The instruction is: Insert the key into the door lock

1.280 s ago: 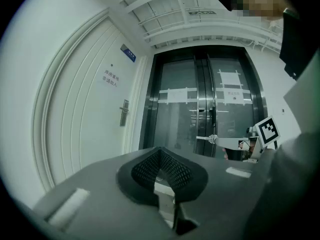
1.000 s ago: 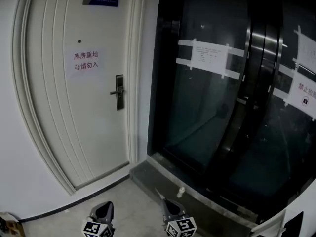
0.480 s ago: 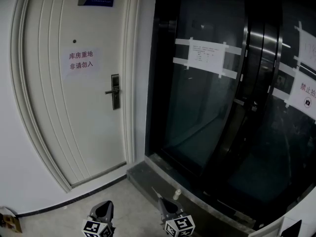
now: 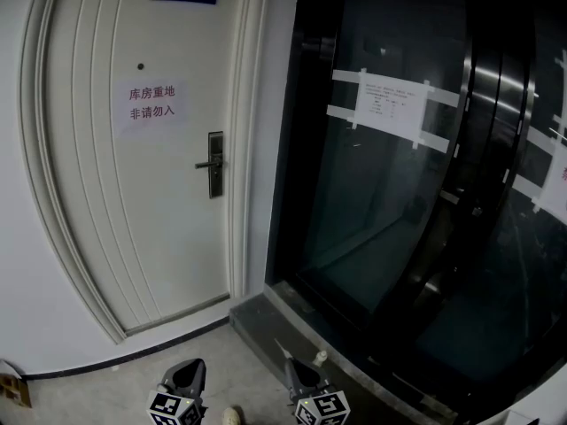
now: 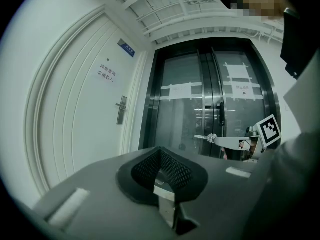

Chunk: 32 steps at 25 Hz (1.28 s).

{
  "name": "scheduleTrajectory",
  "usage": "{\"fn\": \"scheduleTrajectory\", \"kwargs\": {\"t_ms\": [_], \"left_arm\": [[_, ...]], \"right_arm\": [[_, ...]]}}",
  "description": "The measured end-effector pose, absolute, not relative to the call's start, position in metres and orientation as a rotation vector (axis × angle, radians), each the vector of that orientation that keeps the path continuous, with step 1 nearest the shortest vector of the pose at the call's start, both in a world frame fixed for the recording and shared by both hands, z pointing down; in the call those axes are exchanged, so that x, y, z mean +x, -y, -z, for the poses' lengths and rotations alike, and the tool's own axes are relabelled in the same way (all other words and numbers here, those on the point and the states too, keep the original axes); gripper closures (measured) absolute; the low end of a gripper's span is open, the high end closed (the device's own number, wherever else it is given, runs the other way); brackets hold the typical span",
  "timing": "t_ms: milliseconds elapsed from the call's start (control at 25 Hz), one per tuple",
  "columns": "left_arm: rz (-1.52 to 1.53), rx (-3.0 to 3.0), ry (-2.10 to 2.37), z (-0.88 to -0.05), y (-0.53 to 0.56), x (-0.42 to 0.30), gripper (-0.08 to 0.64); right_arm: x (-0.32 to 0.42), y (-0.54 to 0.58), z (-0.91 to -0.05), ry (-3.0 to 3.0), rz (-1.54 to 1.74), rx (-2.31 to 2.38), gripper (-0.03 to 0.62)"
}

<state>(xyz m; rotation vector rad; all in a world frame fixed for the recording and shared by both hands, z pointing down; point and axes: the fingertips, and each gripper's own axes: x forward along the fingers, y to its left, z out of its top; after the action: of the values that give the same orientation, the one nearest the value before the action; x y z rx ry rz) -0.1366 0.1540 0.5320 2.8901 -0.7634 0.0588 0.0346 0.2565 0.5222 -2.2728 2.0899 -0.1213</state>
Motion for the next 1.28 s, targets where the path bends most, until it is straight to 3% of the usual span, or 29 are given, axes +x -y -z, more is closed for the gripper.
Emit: {"fn": "scheduleTrajectory", "kwargs": {"t_ms": [1280], "left_arm": [[-0.027, 2.907, 0.74, -0.525, 0.148, -0.056, 0.557]], "right_arm": [[0.109, 0.041, -0.511, -2.105, 0.059, -2.291, 0.581]]}}
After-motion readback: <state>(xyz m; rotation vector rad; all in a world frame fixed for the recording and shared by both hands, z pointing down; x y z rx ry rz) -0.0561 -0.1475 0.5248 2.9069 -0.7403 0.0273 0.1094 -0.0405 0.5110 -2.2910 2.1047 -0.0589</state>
